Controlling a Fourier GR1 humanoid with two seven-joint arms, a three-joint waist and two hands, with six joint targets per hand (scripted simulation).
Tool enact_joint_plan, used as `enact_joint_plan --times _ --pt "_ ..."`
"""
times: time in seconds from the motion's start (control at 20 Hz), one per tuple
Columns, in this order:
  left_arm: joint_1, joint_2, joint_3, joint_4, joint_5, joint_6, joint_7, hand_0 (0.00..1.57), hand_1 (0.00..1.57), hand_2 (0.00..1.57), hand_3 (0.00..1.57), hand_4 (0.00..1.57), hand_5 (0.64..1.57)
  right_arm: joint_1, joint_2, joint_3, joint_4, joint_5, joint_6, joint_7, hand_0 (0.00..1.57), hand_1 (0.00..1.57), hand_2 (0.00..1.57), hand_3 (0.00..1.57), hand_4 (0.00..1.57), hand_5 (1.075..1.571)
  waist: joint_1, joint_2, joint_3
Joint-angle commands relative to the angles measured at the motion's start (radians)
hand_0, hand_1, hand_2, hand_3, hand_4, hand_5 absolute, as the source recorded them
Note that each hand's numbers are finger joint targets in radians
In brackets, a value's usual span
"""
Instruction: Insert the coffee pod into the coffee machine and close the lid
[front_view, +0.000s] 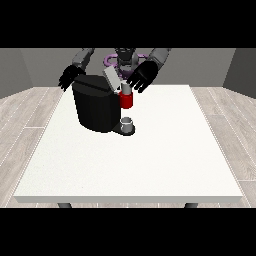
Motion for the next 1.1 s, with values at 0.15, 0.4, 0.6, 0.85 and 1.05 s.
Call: enact_joint_plan --times 0.15,0.4,0.6,0.85,1.05 --pt "0.005 -0.047 -0.014 -0.008 -0.01 0.008 0.003 1.18 1.18 1.26 1.19 0.5 1.571 0.025 0.012 -0.021 0.032 -0.023 0.005 -0.049 0.0 0.0 0.0 0.0 0.5 1.571 0.018 0.0 0.0004" --pt "-0.012 0.011 0.009 0.019 -0.011 -0.005 -0.026 1.2 1.2 1.28 1.21 0.52 1.571 0.018 0.005 -0.003 -0.029 -0.018 -0.001 0.011 0.0 0.0 0.0 0.0 0.51 1.571 -0.006 0.002 0.0" --pt "-0.018 0.018 0.011 0.024 -0.028 0.023 -0.016 1.18 1.18 1.25 1.19 0.49 1.571 -0.006 -0.016 -0.023 -0.014 -0.033 0.022 -0.019 0.0 0.0 0.0 0.0 0.44 1.571 -0.009 0.05 0.0001" --pt "0.007 0.01 0.009 0.025 -0.023 0.008 -0.059 1.25 1.25 1.28 1.18 0.48 1.571 0.016 -0.001 -0.013 -0.016 -0.02 0.001 -0.042 0.0 0.0 0.0 0.0 0.43 1.571 0.004 0.05 0.0" --pt "-0.004 0.001 0.006 0.026 -0.028 -0.007 -0.026 1.22 1.22 1.25 1.15 0.47 1.571 0.014 -0.039 -0.05 0.012 -0.054 0.032 -0.043 0.0 0.0 0.0 0.0 0.45 1.571 0.003 0.042 0.0003"
